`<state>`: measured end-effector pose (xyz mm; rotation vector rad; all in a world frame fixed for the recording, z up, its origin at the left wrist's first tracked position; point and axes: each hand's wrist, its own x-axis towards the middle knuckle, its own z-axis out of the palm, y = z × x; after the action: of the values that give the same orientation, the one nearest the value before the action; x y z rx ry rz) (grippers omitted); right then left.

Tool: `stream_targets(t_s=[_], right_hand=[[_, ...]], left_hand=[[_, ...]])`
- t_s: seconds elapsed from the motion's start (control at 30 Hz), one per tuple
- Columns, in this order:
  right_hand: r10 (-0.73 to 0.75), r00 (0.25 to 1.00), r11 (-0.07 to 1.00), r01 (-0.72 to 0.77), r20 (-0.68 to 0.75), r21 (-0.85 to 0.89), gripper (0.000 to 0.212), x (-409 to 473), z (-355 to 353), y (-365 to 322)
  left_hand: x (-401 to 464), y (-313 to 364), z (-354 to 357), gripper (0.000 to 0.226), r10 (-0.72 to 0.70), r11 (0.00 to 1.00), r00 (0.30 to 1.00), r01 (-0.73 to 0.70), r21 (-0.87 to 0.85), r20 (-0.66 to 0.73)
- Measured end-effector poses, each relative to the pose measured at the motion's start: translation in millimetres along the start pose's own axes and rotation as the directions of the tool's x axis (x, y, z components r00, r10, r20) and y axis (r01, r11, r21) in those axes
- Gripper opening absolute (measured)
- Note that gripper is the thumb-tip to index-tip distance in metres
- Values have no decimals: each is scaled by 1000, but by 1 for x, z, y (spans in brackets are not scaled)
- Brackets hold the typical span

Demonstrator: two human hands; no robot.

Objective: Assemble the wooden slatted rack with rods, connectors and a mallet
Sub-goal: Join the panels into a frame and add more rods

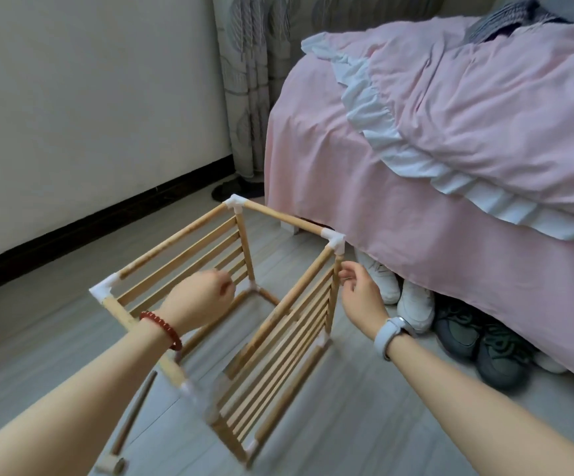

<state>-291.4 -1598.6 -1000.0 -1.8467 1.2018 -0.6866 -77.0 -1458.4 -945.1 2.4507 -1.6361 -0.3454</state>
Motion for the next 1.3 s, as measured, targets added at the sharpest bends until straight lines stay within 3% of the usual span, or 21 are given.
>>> stream_targets(t_s=[0.07, 0.13, 0.2, 0.3, 0.4, 0.53, 0.63, 0.8, 1.3], right_hand=[[86, 996, 996, -86, 33, 3, 37, 20, -3, 15], [131, 987, 990, -136, 96, 48, 46, 39, -5, 28], [97, 982, 987, -116, 160, 115, 51, 51, -2, 33], [-4, 980, 982, -33, 201, 184, 22, 68, 7, 40], [-14, 988, 977, -18, 152, 212, 10, 79, 9, 50], [-92, 983, 994, 81, 162, 71, 24, 85, 9, 54], [-103, 984, 992, 90, 148, 90, 34, 84, 17, 57], [-117, 972, 993, 108, 203, 56, 14, 79, 18, 57], [-105, 956, 989, 71, 275, 132, 6, 42, 11, 72]], left_hand=[[24, 46, 4, 15, 35, 979, 998, -46, -199, -57], [54, 89, 16, 29, 115, 963, 986, -140, -229, -119], [82, 117, 23, 45, 244, 960, 957, -261, -98, -158], [124, 140, 29, 58, 296, 947, 955, -295, 125, 11], [148, 144, 40, 46, 278, 944, 955, -291, 156, 99], [153, 141, 56, 32, 298, 951, 955, -297, 88, 4], [151, 140, 61, 36, 301, 950, 953, -302, 82, 18], [144, 138, 59, 35, 325, 933, 944, -330, 142, 54], [107, 139, 57, 41, 393, 883, 913, -408, 231, 111]])
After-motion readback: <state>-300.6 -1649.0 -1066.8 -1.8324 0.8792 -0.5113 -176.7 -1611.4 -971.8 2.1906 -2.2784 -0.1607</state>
